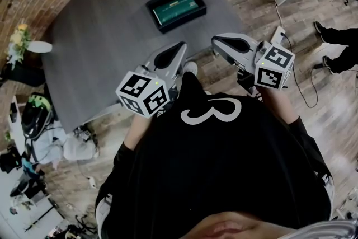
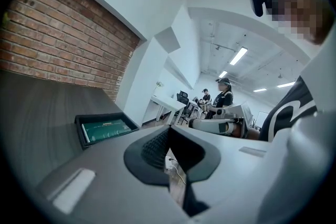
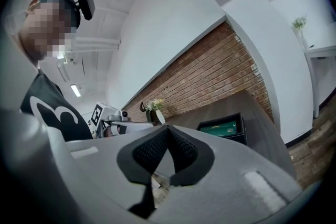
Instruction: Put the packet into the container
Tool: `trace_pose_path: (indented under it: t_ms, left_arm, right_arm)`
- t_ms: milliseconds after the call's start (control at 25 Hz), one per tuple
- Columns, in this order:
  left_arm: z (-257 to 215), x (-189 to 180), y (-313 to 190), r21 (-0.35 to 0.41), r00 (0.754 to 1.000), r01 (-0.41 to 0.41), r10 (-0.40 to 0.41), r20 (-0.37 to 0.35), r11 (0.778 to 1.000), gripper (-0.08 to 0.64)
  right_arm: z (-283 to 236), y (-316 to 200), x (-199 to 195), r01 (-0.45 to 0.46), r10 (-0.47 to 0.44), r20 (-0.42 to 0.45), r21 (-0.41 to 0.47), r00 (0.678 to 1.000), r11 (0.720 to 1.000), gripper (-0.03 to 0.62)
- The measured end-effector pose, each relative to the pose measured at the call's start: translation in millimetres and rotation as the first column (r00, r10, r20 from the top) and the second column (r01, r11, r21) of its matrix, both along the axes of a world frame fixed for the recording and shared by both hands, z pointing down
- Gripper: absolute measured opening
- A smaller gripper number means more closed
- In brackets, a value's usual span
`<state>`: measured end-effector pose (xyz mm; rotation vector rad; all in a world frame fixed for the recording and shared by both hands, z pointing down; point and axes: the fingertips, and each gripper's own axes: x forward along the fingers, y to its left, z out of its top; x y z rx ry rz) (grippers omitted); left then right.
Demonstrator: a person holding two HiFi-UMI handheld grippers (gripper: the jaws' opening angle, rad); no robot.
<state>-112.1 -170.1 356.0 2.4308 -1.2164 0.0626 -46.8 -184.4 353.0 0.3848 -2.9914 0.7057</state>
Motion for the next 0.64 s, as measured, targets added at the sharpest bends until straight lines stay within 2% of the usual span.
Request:
trace_pose_path:
  t_ms: [640]
  left_arm:
    - [-6.5, 0.2, 5.2, 0.026, 1.000, 0.024, -0.024, -0.007, 0.999, 0.012]
  right_arm:
    - [-2.7, 3.6, 3.8, -0.010, 0.010, 0.004, 0.009, 1.000, 1.000, 0.002]
